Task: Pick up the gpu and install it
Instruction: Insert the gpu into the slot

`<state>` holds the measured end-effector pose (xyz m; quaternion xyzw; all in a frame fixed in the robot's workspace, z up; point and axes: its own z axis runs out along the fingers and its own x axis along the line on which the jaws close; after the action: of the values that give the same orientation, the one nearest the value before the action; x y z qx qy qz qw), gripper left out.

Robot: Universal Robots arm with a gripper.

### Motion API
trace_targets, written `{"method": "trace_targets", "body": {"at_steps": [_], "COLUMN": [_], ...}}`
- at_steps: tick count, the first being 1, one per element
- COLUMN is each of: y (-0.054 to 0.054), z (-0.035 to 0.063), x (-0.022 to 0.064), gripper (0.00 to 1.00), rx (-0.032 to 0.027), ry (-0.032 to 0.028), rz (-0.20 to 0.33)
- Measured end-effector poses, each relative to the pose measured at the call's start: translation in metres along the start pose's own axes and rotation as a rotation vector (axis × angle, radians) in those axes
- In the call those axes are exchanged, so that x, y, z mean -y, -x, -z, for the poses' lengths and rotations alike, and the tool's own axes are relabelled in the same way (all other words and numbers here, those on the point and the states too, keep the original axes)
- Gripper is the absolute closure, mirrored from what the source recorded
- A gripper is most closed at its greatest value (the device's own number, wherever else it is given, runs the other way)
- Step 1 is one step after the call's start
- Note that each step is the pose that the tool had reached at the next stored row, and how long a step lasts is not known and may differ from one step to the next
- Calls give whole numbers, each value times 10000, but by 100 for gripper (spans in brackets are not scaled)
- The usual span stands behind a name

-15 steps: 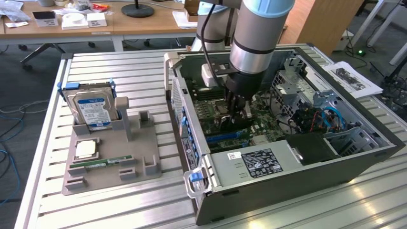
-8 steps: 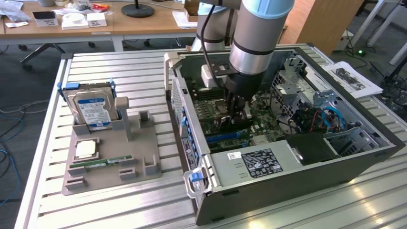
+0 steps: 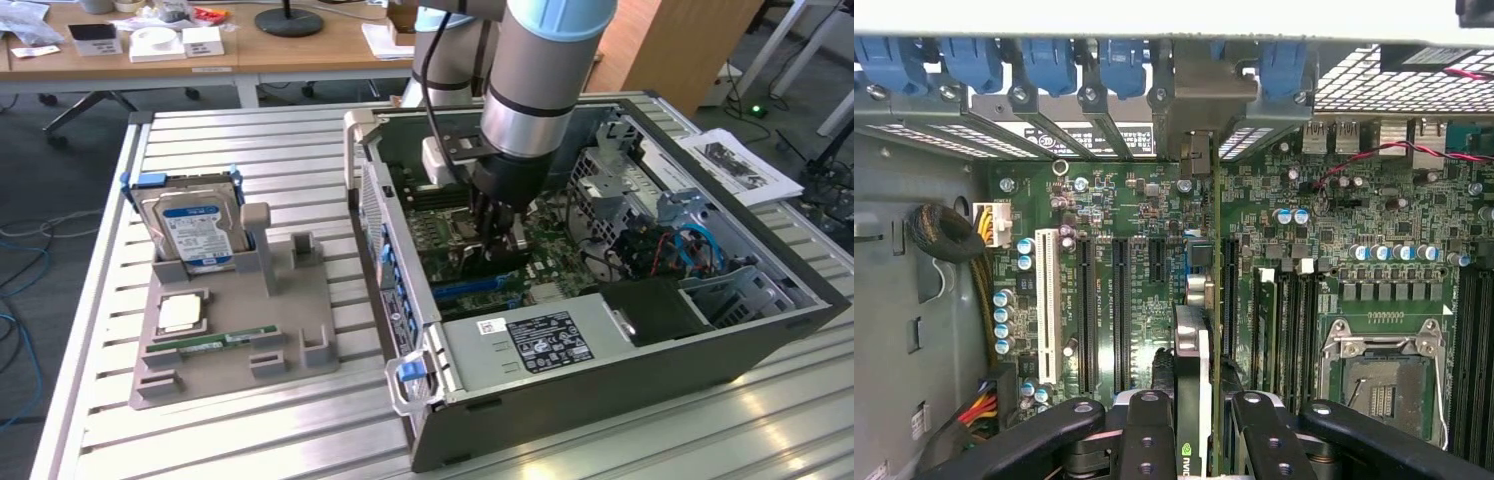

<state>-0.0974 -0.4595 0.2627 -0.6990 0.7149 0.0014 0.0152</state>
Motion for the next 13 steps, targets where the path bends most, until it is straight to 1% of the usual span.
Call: {"method": "trace_targets", "body": {"at_steps": [13], "y": [-1], "z": [-26], "x": [-7], "gripper": [73], "rx": [2], "ry": [0], "rz": [0]}}
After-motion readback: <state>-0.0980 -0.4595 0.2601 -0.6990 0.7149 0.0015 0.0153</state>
